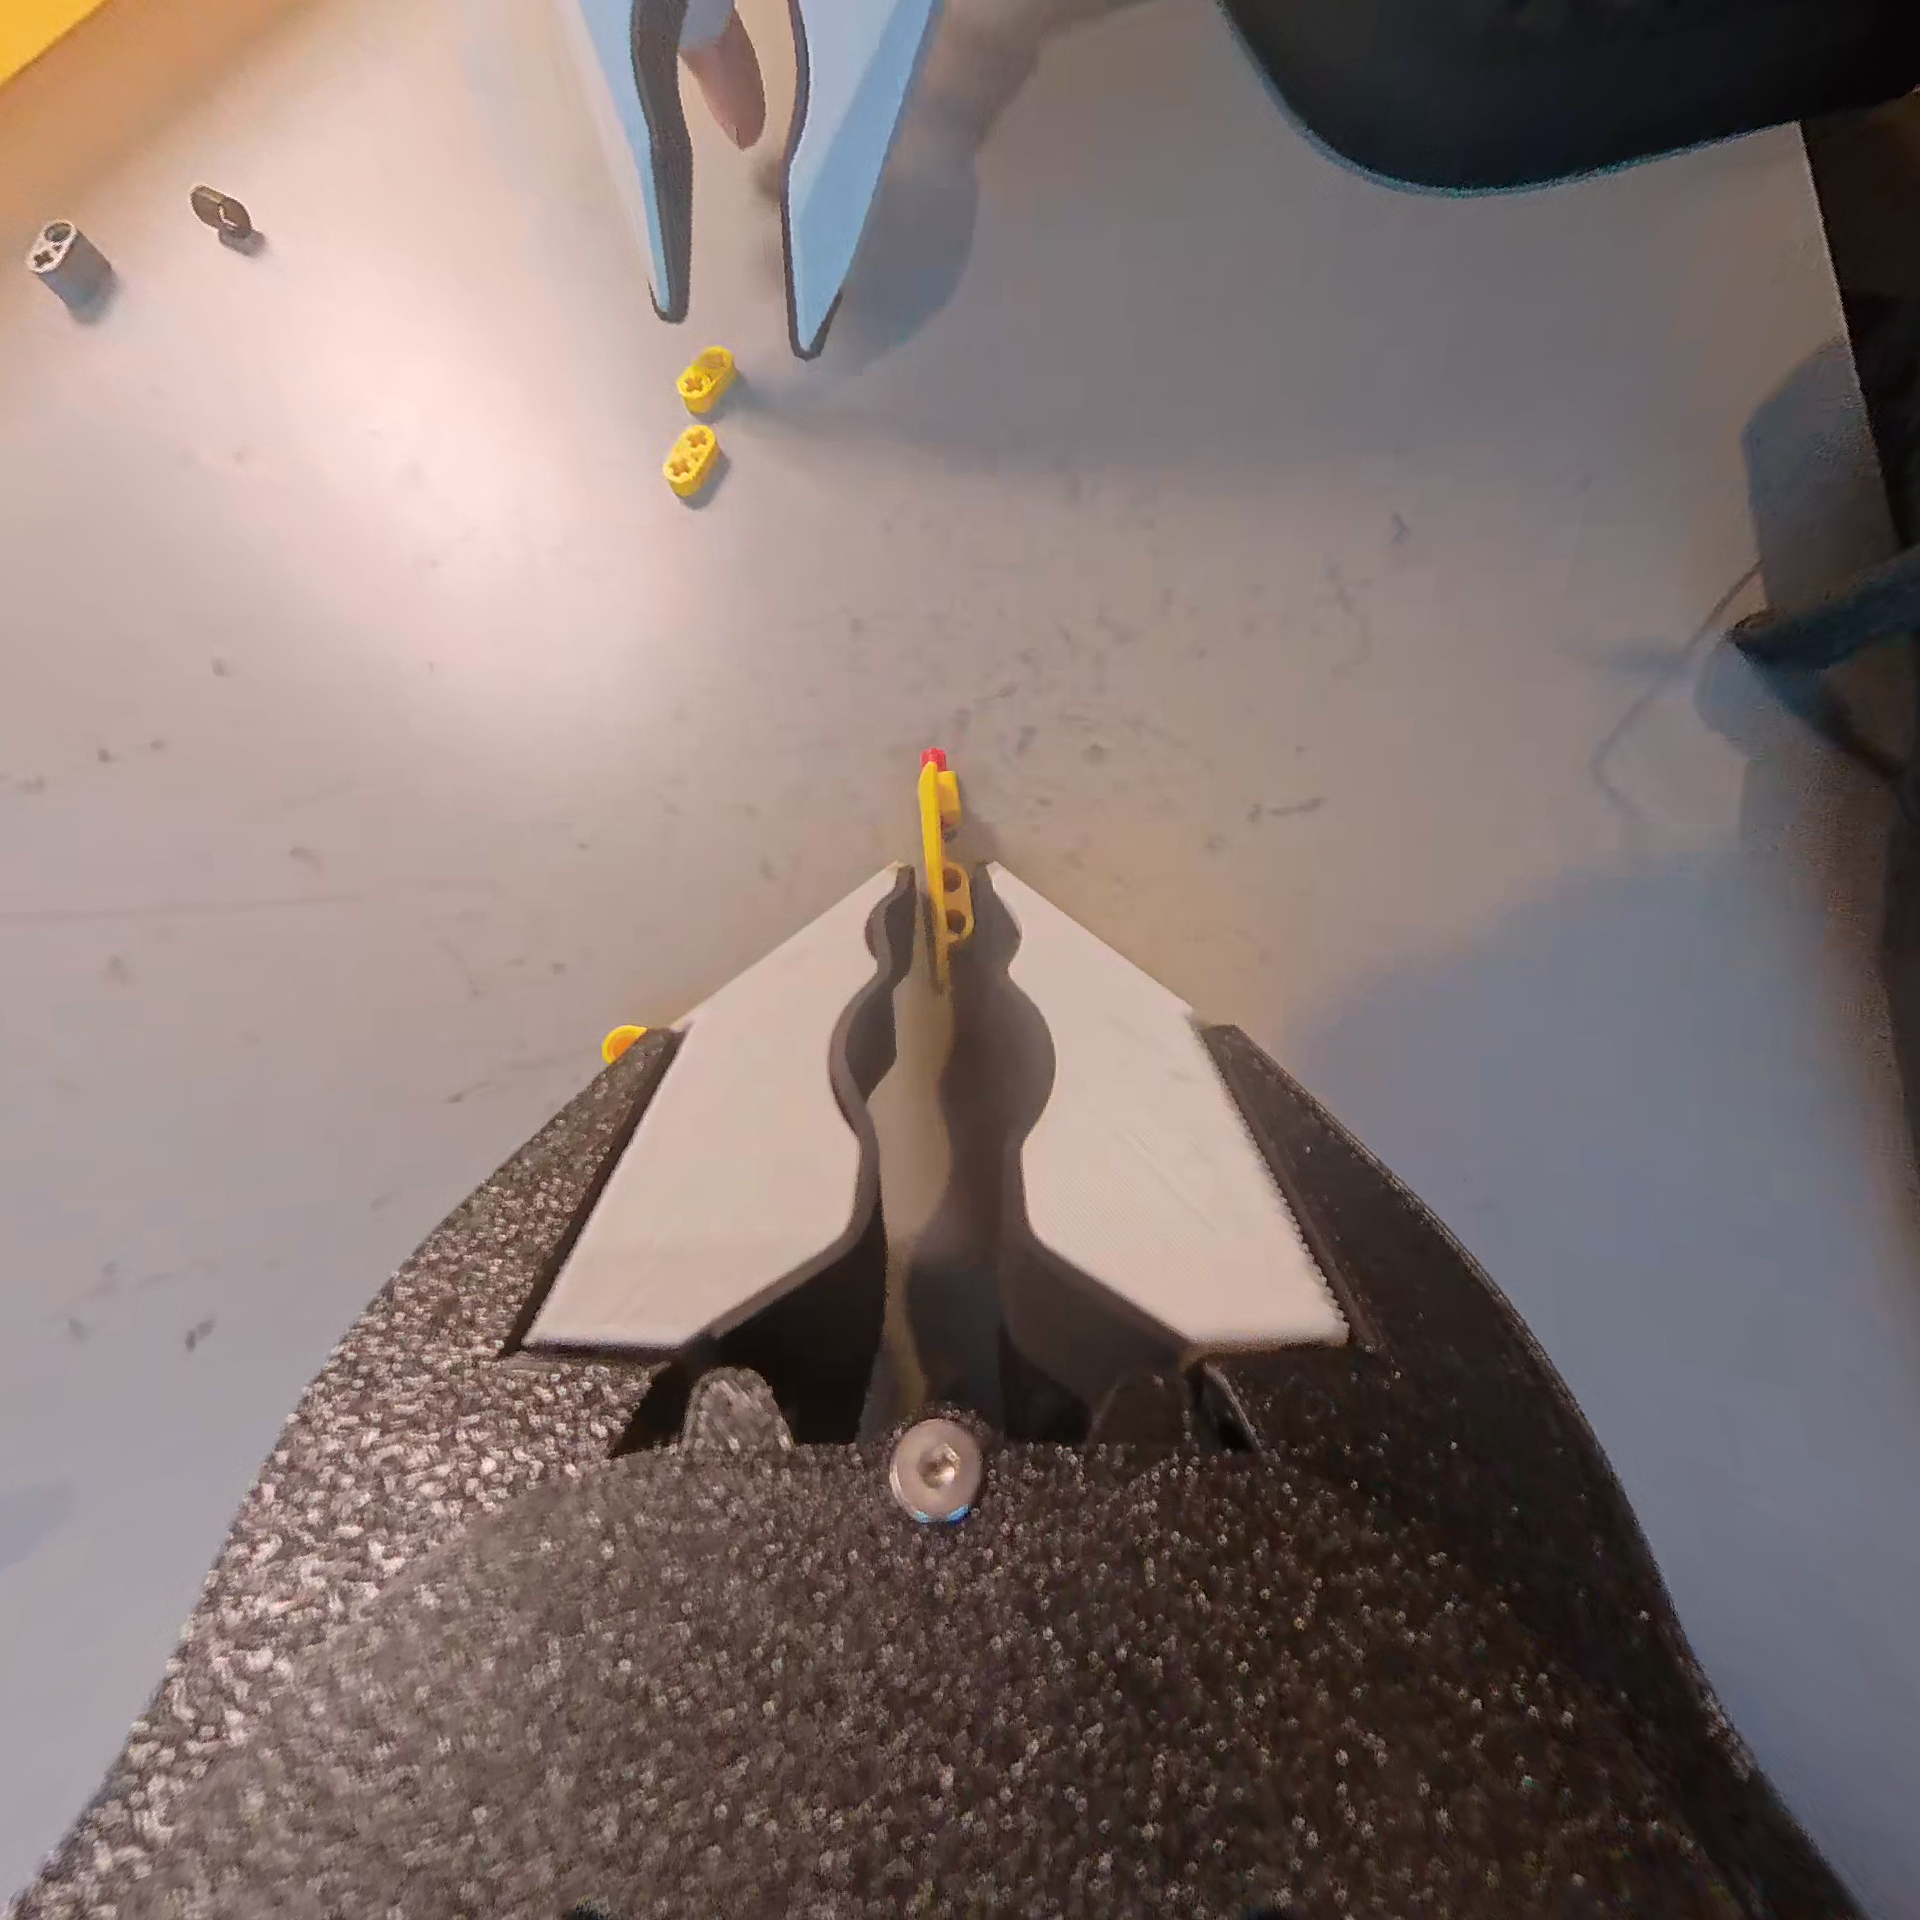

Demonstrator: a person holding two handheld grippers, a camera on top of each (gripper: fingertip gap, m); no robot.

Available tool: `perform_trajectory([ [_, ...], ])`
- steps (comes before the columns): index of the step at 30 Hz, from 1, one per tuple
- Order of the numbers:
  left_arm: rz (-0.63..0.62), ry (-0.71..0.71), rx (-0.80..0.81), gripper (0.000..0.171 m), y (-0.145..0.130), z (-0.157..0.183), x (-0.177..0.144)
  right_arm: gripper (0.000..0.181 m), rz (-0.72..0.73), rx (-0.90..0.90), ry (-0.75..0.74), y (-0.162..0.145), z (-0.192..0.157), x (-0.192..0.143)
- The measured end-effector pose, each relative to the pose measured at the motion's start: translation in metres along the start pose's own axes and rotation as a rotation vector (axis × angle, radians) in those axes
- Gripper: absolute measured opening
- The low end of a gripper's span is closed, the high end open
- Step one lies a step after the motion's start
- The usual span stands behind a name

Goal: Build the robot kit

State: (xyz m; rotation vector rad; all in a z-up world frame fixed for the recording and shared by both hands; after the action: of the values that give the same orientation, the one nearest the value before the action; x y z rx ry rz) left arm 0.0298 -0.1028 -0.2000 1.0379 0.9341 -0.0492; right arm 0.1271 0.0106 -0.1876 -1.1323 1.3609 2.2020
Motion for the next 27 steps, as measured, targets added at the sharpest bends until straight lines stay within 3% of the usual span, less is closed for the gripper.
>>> perform_trajectory([
  [12,0.029,-0.009,-0.005,0.013,0.006,0.002,-0.005,0.007,-0.066,0.063,0.002,-0.003,0.008,0.012],
  [19,0.003,0.028,0.020,0.014,0.004,0.003,0.002,0.007,-0.045,0.077,0.014,0.001,0.004,0.010],
  [21,0.030,0.042,0.016,0.016,0.008,0.001,-0.002,0.007,0.053,0.075,0.022,0.018,0.000,0.005],
  [24,0.154,0.021,-0.045,0.016,0.026,-0.001,-0.015,0.007,0.329,0.076,0.049,0.066,-0.007,-0.006],
  [27,0.357,-0.145,-0.193,0.016,0.054,0.009,-0.035,0.007,0.576,0.095,0.112,0.107,-0.018,-0.014],
])
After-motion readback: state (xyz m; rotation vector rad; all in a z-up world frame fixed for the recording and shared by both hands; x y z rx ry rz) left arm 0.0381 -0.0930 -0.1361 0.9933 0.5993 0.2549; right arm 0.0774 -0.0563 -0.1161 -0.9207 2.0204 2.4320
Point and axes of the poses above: each gripper's, where its closed fingertips meet, x out along the fingers, y out of its top, z = x × y across the jaws, the point moved 2 cm from there along -x, back along the fingers, and after that the axes turned 14 degrees about -x, right-handed, at the moved point
